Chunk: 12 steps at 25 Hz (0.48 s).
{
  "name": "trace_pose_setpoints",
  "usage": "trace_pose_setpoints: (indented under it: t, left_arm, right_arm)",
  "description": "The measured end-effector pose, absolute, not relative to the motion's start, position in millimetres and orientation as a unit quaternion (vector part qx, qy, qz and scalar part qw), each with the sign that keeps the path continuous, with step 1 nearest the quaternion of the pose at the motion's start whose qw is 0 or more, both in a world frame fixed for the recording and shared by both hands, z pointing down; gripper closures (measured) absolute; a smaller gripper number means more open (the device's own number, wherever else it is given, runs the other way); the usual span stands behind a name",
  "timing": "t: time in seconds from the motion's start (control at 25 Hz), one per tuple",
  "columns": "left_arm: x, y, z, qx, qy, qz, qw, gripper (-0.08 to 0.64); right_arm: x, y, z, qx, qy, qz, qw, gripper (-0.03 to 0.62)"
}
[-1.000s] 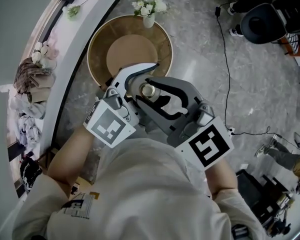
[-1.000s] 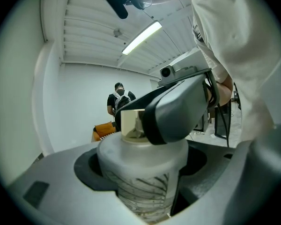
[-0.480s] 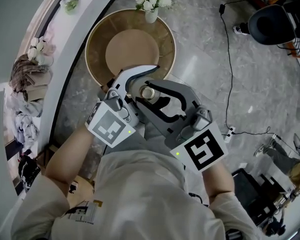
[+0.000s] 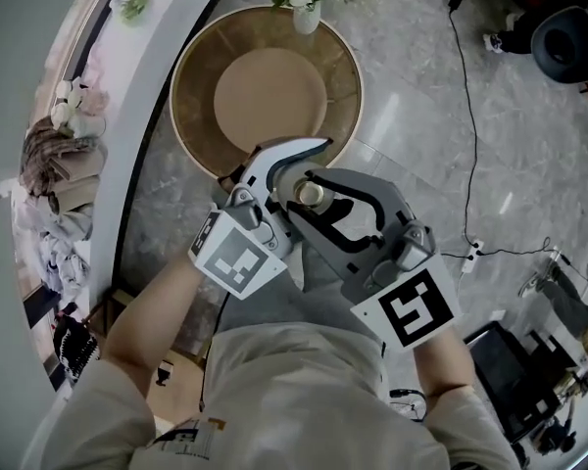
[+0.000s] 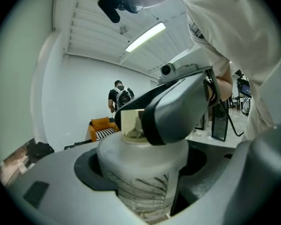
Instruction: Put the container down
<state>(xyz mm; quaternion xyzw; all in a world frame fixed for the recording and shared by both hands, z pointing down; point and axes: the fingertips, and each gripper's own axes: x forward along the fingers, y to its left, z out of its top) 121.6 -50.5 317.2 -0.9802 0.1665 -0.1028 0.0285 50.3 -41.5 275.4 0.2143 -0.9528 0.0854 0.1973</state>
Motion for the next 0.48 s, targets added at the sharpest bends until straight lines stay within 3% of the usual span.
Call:
trace_pose_setpoints:
  t: [0.48]
  left_arm:
    - [104,-62,424,-0.979,0.171,-0.109,0.013,0.211]
  right_arm:
    - [33,-54,382,0.209,-0.949,0.104,0.214,0.456]
